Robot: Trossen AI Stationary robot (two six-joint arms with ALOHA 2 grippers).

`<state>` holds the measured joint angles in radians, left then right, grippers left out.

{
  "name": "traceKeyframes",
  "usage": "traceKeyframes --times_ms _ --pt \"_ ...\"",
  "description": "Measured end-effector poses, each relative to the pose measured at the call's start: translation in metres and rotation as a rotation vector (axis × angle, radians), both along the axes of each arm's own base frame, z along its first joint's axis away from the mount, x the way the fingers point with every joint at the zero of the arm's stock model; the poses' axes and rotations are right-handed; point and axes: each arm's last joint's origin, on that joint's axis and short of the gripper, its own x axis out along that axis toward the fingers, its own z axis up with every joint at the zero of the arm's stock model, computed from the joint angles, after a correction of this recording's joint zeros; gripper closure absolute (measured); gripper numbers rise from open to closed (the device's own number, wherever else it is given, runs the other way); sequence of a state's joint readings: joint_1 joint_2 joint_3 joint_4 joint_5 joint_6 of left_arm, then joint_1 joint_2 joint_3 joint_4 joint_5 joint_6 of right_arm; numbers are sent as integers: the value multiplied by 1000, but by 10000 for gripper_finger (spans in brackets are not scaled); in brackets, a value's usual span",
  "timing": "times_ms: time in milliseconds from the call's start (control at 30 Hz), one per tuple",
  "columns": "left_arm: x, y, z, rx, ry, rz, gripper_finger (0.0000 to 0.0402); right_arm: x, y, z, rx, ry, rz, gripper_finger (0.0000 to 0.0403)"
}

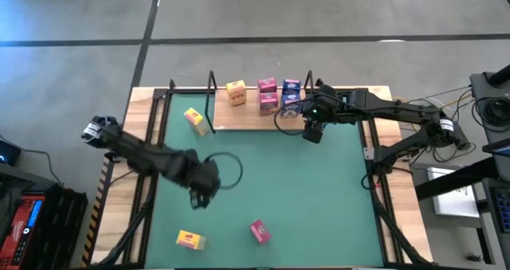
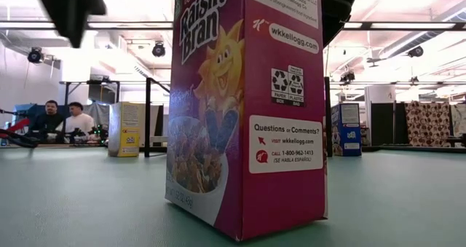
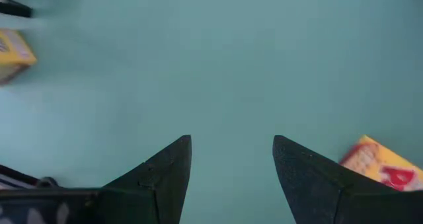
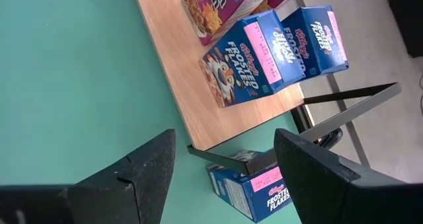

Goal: Stack cereal on shelf
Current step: Put the red cereal box on the shelf and align with the other red cereal boxes

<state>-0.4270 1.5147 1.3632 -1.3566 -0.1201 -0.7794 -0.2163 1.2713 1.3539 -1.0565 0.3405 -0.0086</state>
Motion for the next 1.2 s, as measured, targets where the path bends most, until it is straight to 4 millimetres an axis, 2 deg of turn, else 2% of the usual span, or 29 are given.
traceKeyframes --times_ms 133,300,500,700,1000,1200 --pt "1 -19 -7 46 -46 -34 206 0 0 0 0 0 0 158" --pt "23 -32 -11 25 -189 -205 206 0 0 0 0 0 0 158" --pt "42 -39 -13 102 -264 -431 206 0 0 0 0 0 1 158" --pt "62 -44 -19 136 -331 -525 206 0 0 0 -1 0 1 158" --pt "71 -51 -26 140 -338 -648 206 0 0 0 -1 1 1 158" --pt "75 -58 -22 63 -395 -761 205 0 0 0 0 0 0 158"
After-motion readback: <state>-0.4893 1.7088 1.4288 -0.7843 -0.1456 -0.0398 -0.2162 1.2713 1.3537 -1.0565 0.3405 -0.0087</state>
